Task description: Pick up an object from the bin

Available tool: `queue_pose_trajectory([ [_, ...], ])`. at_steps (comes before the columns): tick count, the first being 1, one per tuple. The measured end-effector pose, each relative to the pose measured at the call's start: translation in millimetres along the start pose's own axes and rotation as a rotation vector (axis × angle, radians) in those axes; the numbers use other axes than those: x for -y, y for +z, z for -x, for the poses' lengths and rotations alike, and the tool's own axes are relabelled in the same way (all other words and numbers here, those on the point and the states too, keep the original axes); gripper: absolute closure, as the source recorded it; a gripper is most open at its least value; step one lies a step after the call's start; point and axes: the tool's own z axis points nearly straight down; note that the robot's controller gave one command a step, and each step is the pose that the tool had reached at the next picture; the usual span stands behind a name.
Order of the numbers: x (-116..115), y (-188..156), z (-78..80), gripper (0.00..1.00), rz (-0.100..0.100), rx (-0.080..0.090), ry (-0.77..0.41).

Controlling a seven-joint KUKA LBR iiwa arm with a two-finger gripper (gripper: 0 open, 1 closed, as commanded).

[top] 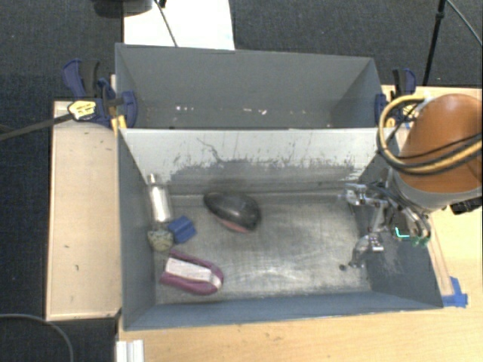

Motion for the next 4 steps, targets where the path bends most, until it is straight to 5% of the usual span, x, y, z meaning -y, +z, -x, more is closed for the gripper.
queue_pose_trajectory([
  [1, 5.9, 35.4, -14.3, 0.0, -0.001, 0.003, -0.072],
  [2, -119.1, 9.7, 75.9, 0.0, 0.002, 0.014, -0.221],
  [3, -206.5, 123.2, 72.7, 0.0, 0.001, 0.01, -0.301],
  [4, -202.9, 120.0, 72.8, 1.0, 0.0, 0.006, -0.297],
])
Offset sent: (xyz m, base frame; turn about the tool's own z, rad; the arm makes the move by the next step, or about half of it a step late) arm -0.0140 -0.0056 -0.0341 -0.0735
